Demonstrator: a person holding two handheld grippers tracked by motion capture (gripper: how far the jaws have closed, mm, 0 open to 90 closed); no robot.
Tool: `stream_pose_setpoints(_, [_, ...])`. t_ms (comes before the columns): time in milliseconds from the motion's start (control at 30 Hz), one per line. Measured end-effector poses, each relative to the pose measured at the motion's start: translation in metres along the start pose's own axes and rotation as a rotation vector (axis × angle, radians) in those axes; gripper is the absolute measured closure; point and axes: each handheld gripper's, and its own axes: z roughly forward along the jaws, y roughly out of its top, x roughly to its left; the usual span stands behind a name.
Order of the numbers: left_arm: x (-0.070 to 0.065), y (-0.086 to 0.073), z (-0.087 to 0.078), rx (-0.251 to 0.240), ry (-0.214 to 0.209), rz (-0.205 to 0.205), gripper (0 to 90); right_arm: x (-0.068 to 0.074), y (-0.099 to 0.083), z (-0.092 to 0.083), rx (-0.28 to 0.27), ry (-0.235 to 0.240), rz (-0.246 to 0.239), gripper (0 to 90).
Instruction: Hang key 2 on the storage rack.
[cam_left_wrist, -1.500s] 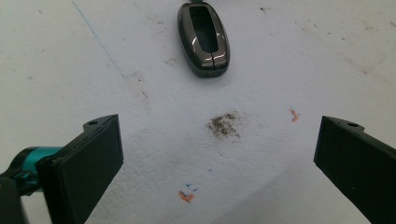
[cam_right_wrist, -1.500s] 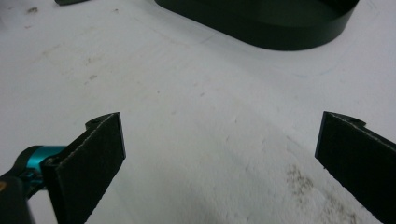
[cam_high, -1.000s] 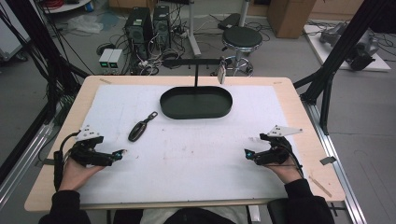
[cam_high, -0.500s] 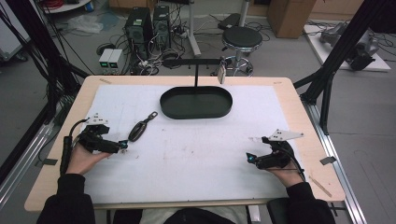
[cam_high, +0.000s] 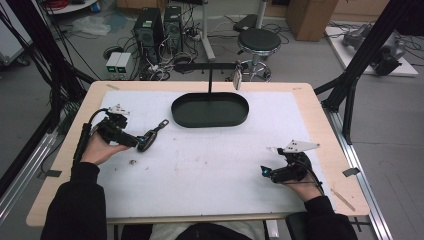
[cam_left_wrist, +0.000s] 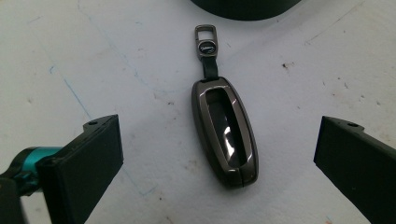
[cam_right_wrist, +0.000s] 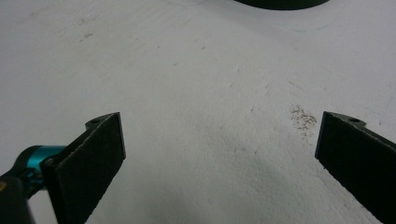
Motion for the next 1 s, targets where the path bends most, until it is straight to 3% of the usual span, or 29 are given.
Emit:
stream_pose_setpoints(300, [0.000,0.024,0.016,0.053,0.001,0.036,1.8,0.002,0.000,-0.001,-0.002,-0.002,-0.004,0.9])
stream_pose_setpoints(600, [-0.006,0.045,0.041,0.150,-0.011,0.068,2.5,0.002,-0.001,-0.001,0.001,-0.008,-0.003,0.9])
stream_pose_setpoints(1000, [-0.003,0.061,0.079,0.262,-0.015,0.053,7.2,0.001,-0.006,-0.002,0.002,-0.011,0.011,0.9])
